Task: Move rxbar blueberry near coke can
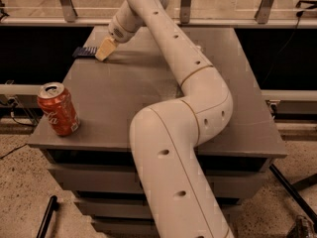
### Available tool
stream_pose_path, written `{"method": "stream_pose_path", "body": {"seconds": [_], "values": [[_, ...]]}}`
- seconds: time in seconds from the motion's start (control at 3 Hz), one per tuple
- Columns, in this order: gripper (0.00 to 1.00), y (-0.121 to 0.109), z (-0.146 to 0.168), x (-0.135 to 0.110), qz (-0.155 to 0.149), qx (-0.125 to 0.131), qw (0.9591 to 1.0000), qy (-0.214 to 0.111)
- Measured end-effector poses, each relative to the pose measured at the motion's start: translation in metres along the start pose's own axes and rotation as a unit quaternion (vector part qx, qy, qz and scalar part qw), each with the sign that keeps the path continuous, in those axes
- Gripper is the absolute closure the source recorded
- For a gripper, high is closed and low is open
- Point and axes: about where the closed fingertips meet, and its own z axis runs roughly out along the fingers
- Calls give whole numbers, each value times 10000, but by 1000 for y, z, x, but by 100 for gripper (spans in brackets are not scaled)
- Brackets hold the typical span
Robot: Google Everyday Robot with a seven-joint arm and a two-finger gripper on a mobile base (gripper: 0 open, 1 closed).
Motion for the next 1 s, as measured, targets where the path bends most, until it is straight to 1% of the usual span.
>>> {"method": "stream_pose_path", "body": {"seconds": [1.0], "values": [[100, 0, 0, -1, -2, 0, 10000, 0]]}}
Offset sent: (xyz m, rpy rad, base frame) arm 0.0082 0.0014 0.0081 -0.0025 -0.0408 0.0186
